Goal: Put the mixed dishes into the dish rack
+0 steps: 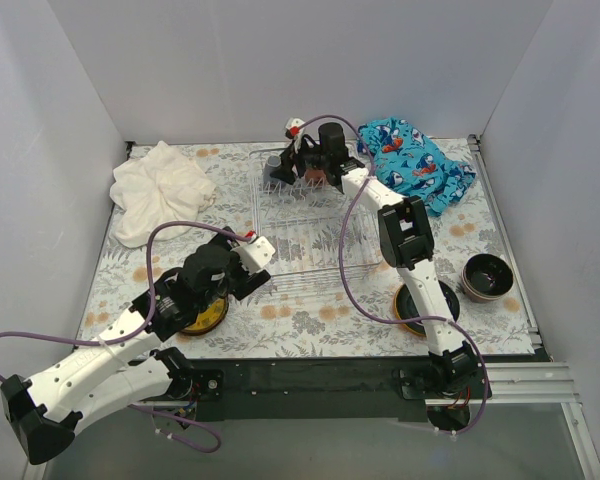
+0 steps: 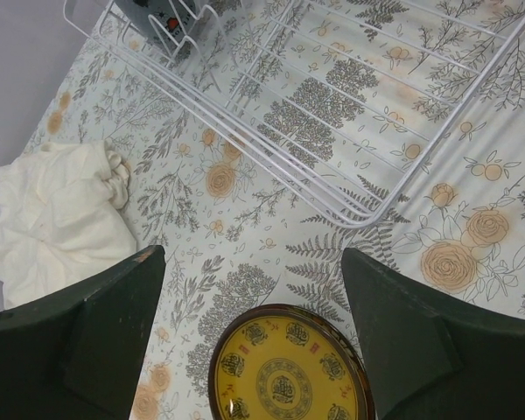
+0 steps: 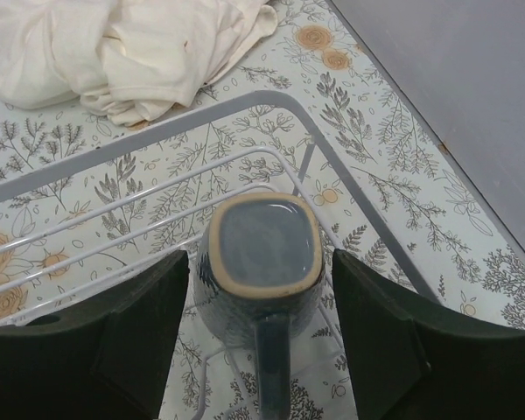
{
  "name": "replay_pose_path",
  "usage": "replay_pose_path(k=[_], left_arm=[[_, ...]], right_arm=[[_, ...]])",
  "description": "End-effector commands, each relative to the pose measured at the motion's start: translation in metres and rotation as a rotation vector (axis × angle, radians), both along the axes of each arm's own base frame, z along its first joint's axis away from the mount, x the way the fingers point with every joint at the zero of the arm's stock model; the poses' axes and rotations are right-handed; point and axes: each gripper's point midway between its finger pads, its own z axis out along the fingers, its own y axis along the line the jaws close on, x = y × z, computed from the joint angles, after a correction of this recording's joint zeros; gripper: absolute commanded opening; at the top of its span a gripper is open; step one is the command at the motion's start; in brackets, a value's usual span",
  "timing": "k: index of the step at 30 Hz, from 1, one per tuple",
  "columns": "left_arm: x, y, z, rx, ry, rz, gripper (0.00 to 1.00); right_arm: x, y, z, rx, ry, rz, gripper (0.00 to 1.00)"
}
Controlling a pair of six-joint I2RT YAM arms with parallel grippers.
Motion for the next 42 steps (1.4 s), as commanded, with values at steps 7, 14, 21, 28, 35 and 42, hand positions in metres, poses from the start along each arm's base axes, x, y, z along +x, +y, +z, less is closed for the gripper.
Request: replay_pose_path(k=[7, 14, 21, 28, 35, 42], left_arm=[[0.004, -0.008, 0.017, -0.041, -0.066, -0.028, 0.88], [0.023, -0.006, 0.045, -0.064, -0.149, 0.031, 0.93], [0.065, 0.019, 0.086, -0.192, -0.159, 0.180, 0.94], [0.103, 0.129, 0.034, -0.233, 0.199, 0.507, 0.83], [0.062, 0.175, -0.042, -0.143, 0.517, 0.378, 0.79], [0.023, 0.172, -0.108, -0.078, 0.658, 0.227, 0.75]], right_arm=[[-0.005, -0.004, 0.077, 0.022, -0.127, -0.024, 0.98], [-0.027, -0.008, 0.126, 0.023, -0.143, -0.030, 0.98], [-0.087, -0.038, 0.187, 0.004, -0.066, -0.046, 0.98], [-0.161, -0.095, 0.202, -0.079, 0.134, -0.139, 0.98], [-0.234, -0.143, 0.199, -0.112, 0.294, -0.193, 0.98], [-0.260, -0.163, 0.191, -0.159, 0.255, -0.200, 0.98]])
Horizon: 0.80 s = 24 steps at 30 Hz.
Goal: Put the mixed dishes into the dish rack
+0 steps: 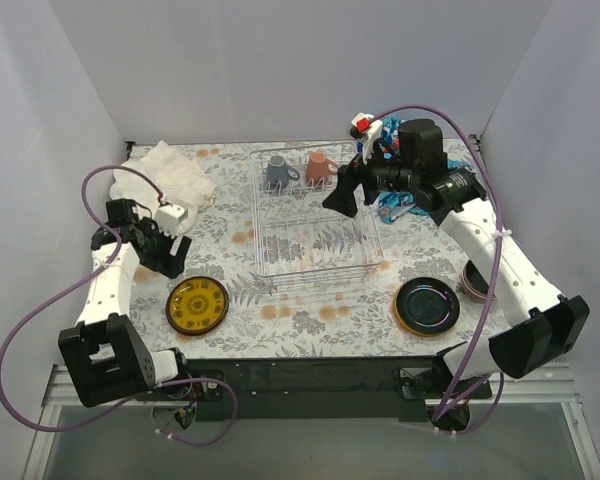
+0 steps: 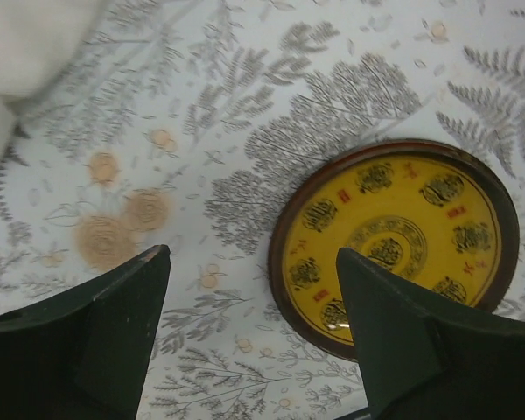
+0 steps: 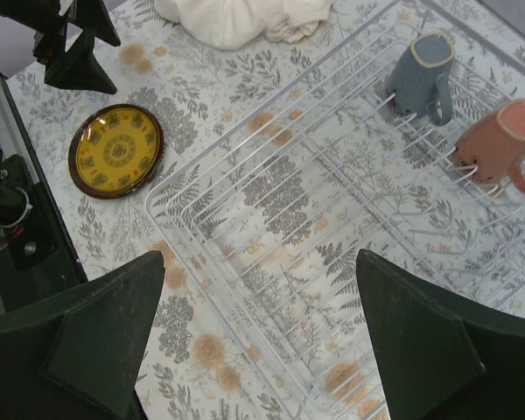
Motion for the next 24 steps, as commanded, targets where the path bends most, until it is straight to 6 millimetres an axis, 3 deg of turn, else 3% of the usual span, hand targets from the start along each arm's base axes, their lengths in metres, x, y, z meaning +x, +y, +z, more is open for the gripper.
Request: replay_pose_path(k=[1, 3, 6, 12, 14, 18, 24], left_arm=[[-0.025, -0.021, -0.028, -0.061, 0.071, -0.175, 0.73], [-0.029, -0.018, -0.045, -0.054, 0.124, -0.161, 0.70], [-0.028, -0.016, -0.052, -0.053, 0.139, -0.155, 0.70], [-0.029, -0.026, -0.066, -0.088, 0.194, -0.173, 0.64], [-0.031, -0.027, -0.074, -0.069, 0.208, -0.180, 0.63], [-0.028, -0.022, -0.080, -0.026, 0.218, -0.180, 0.63], [-0.016, -0.018, -0.085, -0.008, 0.204, -0.160, 0.62]], right_arm=[[-0.011, -0.011, -0.012, -0.048, 0.014, -0.011, 0.98], [-0.011, -0.011, -0.011, -0.050, 0.002, -0.003, 0.98], [-0.010, -0.010, -0.010, -0.051, -0.007, 0.008, 0.98], [-0.009, 0.008, -0.043, -0.048, 0.084, 0.106, 0.98], [-0.009, 0.015, -0.045, -0.027, 0.100, 0.151, 0.98], [0.010, 0.025, -0.047, -0.019, 0.105, 0.141, 0.98], [0.022, 0.032, -0.051, -0.014, 0.099, 0.137, 0.98]])
